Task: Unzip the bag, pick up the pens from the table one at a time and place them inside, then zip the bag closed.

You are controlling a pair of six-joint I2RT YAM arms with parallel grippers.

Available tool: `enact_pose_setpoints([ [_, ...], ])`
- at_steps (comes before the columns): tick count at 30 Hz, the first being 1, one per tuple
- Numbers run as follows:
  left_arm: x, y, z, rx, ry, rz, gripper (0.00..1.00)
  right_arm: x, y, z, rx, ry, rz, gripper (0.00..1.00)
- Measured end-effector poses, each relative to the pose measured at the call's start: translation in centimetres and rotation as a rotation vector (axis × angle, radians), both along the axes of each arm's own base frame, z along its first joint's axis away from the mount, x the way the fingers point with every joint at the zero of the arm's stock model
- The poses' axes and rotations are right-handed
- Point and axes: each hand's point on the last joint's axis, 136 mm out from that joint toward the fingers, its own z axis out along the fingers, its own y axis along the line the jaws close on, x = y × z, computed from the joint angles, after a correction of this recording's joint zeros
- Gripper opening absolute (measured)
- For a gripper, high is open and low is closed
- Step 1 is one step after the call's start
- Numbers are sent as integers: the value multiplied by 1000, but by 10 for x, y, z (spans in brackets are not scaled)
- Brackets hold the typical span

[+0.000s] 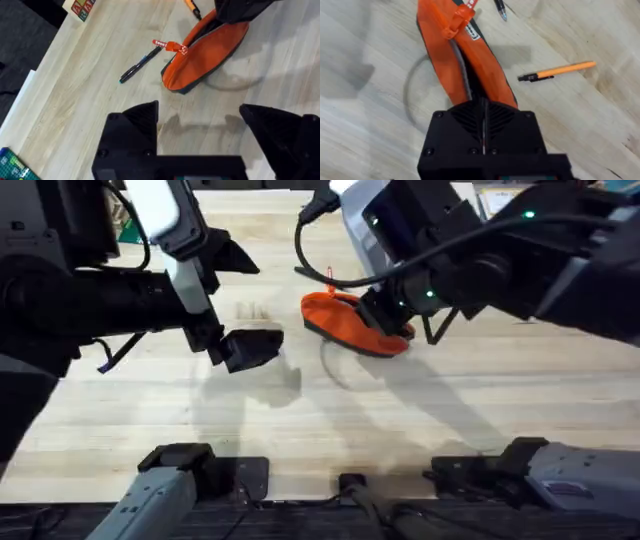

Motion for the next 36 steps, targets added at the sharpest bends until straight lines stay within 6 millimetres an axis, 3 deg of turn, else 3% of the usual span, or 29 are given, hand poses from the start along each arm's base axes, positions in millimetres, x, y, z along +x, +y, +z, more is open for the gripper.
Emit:
enact_pose_setpoints([
  [8, 0, 0, 0, 0, 0, 0, 993, 9, -6, -11, -14, 18, -29, 30],
  [13, 0, 0, 0, 0, 0, 0, 993, 13, 3, -16, 10, 27, -16, 30],
  [25, 0, 0, 0, 0, 0, 0, 994, 13, 8, -58, -41, 130, -5, 30],
  [36, 0, 0, 0, 0, 0, 0, 994, 13, 8, -59, -45, 133, -4, 51],
])
